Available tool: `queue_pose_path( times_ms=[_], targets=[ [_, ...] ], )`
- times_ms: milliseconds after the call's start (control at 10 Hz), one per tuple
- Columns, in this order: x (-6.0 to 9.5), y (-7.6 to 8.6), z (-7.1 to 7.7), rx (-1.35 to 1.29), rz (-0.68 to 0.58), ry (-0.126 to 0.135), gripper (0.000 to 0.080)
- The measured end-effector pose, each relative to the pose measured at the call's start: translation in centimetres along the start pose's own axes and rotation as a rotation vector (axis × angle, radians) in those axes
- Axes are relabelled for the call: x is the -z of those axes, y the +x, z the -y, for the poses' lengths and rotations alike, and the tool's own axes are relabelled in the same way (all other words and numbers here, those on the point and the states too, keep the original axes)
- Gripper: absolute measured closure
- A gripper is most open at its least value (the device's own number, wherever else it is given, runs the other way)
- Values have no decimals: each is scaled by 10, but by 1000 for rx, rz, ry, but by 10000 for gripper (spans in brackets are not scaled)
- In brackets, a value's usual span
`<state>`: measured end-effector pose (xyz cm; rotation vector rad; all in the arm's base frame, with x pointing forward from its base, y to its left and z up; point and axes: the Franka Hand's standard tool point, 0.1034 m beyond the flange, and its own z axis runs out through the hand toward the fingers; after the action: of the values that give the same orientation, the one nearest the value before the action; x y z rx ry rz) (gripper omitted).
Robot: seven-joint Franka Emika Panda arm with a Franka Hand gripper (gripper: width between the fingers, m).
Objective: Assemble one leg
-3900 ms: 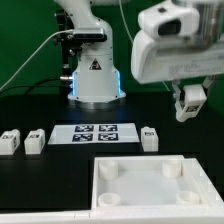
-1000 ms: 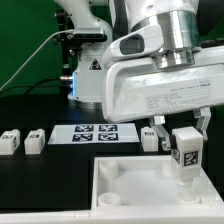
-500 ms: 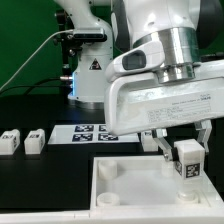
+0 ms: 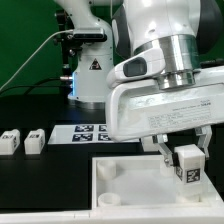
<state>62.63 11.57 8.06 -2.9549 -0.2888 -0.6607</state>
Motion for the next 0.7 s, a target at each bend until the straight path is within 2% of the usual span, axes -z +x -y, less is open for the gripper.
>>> queue_pose_path(
  times_ms=[500,600,700],
  targets=[
    [-1,2,1,2,-26,-9,506],
    [-1,2,1,2,-25,-9,433],
    [-1,2,1,2,-25,-8,249]
  ],
)
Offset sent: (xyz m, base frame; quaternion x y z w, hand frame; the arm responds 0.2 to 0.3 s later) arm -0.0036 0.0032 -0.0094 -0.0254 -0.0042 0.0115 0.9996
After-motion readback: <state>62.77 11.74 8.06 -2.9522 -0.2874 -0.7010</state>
